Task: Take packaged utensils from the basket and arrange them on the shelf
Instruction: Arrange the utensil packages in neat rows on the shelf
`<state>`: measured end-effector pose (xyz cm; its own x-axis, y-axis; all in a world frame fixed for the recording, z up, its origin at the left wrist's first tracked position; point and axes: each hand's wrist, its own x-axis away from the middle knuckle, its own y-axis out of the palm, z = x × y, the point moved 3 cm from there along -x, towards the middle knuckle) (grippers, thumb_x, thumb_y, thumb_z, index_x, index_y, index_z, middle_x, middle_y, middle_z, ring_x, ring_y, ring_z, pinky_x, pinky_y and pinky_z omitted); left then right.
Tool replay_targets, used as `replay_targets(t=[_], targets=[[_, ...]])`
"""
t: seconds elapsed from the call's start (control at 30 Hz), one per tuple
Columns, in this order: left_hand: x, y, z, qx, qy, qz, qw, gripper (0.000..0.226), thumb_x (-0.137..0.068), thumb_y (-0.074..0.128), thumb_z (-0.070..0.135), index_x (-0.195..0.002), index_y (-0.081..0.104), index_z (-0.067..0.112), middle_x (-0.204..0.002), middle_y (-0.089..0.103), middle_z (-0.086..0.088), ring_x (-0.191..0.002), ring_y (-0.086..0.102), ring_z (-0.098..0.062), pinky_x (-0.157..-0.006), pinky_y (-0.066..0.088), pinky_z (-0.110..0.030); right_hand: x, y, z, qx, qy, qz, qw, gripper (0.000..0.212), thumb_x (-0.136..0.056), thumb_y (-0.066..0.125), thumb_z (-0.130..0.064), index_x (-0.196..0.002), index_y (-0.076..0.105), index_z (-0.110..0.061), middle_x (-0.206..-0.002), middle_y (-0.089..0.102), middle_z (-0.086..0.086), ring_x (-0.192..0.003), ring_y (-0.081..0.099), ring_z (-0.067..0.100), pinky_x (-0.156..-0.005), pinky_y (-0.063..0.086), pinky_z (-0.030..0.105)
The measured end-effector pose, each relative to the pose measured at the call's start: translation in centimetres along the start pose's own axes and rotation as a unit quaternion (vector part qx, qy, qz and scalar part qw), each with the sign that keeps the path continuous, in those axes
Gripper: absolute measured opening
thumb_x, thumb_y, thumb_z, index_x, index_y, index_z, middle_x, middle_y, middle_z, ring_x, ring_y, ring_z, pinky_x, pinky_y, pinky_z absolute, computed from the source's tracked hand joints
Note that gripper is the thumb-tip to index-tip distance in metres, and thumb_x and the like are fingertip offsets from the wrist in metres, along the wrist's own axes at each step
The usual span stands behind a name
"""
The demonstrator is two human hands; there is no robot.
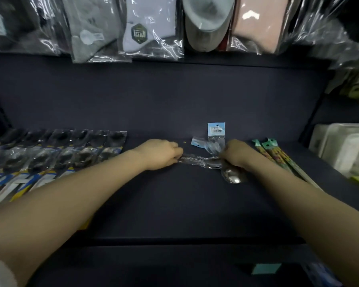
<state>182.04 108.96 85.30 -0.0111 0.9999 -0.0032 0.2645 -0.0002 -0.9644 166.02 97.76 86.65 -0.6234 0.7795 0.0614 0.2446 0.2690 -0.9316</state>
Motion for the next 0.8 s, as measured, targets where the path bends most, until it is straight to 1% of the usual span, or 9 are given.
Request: replay_targets(t=[0.13, 0.27, 0.37, 0.47, 0.57, 0.63, 0.7, 0.77, 0.8], targets=[[-0.4, 0.0, 0.9, 0.050, -0.018, 0.025, 0.998, 0.042, -0.090, 0.042, 0.046, -0.125, 0.044, 0.023, -0.117, 0.052, -0.003, -0.108, 0.054, -0.025, -0.085, 0.048, -0.040, -0.6, -0.2, 0.9, -0.095, 0.017, -0.007, 0.995, 0.018, -0.087, 0.050, -0.013, -0.070, 0.050, -0.009, -0.084, 0.055, 0.012, -0.075, 0.051, 0.025, -0.053, 0.035, 0.028], [-1.4, -0.1, 2.4, 0.030, -0.012, 0.004, 0.999, 0.046, -0.091, 0.043, 0.046, -0.129, 0.043, 0.020, -0.125, 0.048, -0.006, -0.116, 0.046, -0.026, -0.094, 0.044, -0.042, -1.1, -0.2, 1.5, -0.275, 0.060, -0.075, 0.957, 0.006, -0.090, 0.044, -0.008, -0.085, 0.047, -0.005, -0.062, 0.065, 0.012, -0.050, 0.056, 0.021, -0.047, 0.043, 0.023], [-2.1, -0.5, 3.4, -0.029, 0.006, 0.007, 1.000, 0.036, -0.095, 0.037, 0.037, -0.122, 0.047, 0.015, -0.122, 0.051, -0.006, -0.113, 0.048, -0.027, -0.090, 0.046, -0.041, -1.8, -0.8, 2.0, -0.274, 0.040, -0.036, 0.960, 0.010, -0.093, 0.041, -0.007, -0.089, 0.049, -0.002, -0.065, 0.064, 0.014, -0.053, 0.054, 0.023, -0.053, 0.044, 0.028], [-1.8, -0.7, 3.9, -0.073, 0.024, 0.044, 0.996, 0.029, -0.098, 0.032, 0.029, -0.117, 0.047, 0.013, -0.121, 0.051, -0.006, -0.112, 0.049, -0.026, -0.083, 0.045, -0.038, -2.3, -1.4, 2.8, -0.200, 0.018, 0.026, 0.979, 0.014, -0.091, 0.047, -0.006, -0.089, 0.060, 0.000, -0.070, 0.066, 0.012, -0.060, 0.057, 0.026, -0.060, 0.046, 0.031], [-0.8, -0.9, 3.3, -0.070, 0.030, 0.107, 0.991, 0.021, -0.096, 0.037, 0.017, -0.111, 0.050, 0.010, -0.115, 0.054, -0.009, -0.104, 0.054, -0.028, -0.078, 0.044, -0.039, -2.1, -1.2, 3.1, -0.109, 0.001, 0.029, 0.994, 0.011, -0.088, 0.053, -0.007, -0.084, 0.062, -0.001, -0.085, 0.067, 0.017, -0.069, 0.060, 0.027, -0.057, 0.044, 0.028], [-0.2, -1.1, 2.8, -0.039, 0.018, 0.133, 0.990, 0.019, -0.094, 0.040, 0.014, -0.107, 0.053, 0.008, -0.108, 0.058, -0.011, -0.098, 0.057, -0.030, -0.079, 0.044, -0.038, -2.2, -0.5, 3.1, -0.037, -0.011, 0.022, 0.999, 0.017, -0.088, 0.052, -0.011, -0.093, 0.063, 0.002, -0.100, 0.066, 0.019, -0.088, 0.063, 0.032, -0.062, 0.042, 0.028], [0.3, -1.4, 2.5, -0.008, 0.001, 0.145, 0.989, 0.019, -0.095, 0.041, 0.017, -0.106, 0.054, 0.009, -0.106, 0.059, -0.009, -0.097, 0.058, -0.029, -0.080, 0.045, -0.038, -2.1, -0.5, 2.5, 0.004, -0.047, 0.066, 0.997, 0.027, -0.090, 0.050, -0.018, -0.105, 0.063, 0.000, -0.113, 0.062, 0.021, -0.105, 0.057, 0.037, -0.078, 0.044, 0.031], [0.8, -1.6, 2.1, 0.043, -0.032, 0.152, 0.987, 0.022, -0.096, 0.038, 0.022, -0.107, 0.053, 0.011, -0.109, 0.058, -0.006, -0.098, 0.057, -0.027, -0.079, 0.046, -0.037, -1.5, -1.3, 1.3, -0.043, -0.130, 0.149, 0.979, 0.028, -0.092, 0.047, -0.019, -0.105, 0.064, -0.002, -0.112, 0.062, 0.021, -0.108, 0.054, 0.037, -0.088, 0.041, 0.034], [1.1, -1.8, 1.9, 0.069, -0.050, 0.161, 0.983, 0.022, -0.096, 0.037, 0.023, -0.106, 0.053, 0.012, -0.109, 0.058, -0.004, -0.097, 0.056, -0.026, -0.076, 0.045, -0.036, -0.9, -1.7, 0.5, -0.097, -0.163, 0.163, 0.968, 0.029, -0.093, 0.044, -0.020, -0.100, 0.064, 0.000, -0.104, 0.064, 0.019, -0.101, 0.056, 0.033, -0.085, 0.040, 0.033]])
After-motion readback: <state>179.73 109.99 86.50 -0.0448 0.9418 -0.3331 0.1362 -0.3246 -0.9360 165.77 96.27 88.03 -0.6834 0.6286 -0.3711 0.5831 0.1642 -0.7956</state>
